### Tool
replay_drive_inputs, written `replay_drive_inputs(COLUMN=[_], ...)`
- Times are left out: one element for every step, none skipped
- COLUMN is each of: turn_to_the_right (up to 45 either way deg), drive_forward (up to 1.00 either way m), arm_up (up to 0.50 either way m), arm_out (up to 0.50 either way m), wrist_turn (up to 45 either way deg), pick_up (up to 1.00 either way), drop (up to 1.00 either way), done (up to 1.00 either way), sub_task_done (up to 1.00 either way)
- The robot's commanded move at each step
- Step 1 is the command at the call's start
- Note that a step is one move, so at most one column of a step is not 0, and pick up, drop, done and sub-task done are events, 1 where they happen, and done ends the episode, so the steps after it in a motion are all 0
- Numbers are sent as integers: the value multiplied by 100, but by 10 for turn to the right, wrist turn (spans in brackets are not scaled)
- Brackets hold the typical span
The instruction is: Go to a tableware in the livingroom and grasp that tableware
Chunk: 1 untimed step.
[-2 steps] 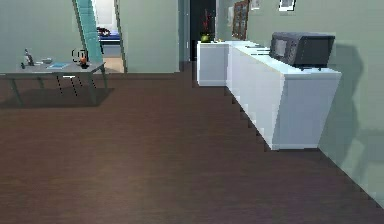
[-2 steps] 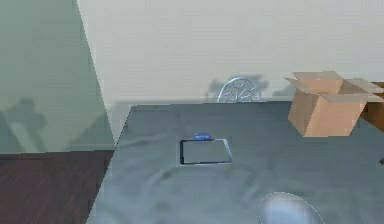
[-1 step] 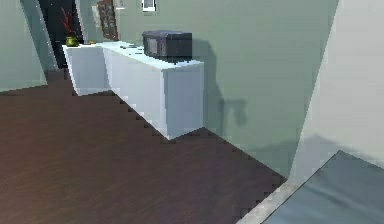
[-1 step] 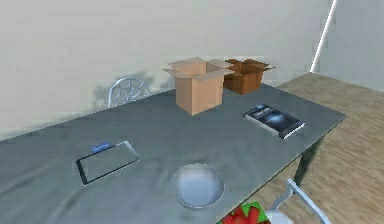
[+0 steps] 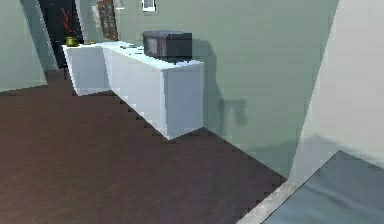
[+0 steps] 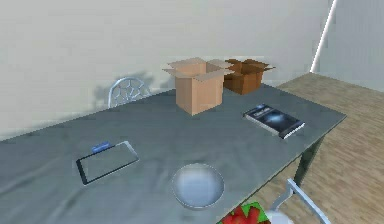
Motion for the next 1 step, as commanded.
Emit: replay_drive_inputs(turn_to_the_right=[0], drive_forward=[0], arm_up=[38], arm_out=[0], wrist_turn=[0], pick_up=[0], drop=[0], done=[0], sub_task_done=[0])
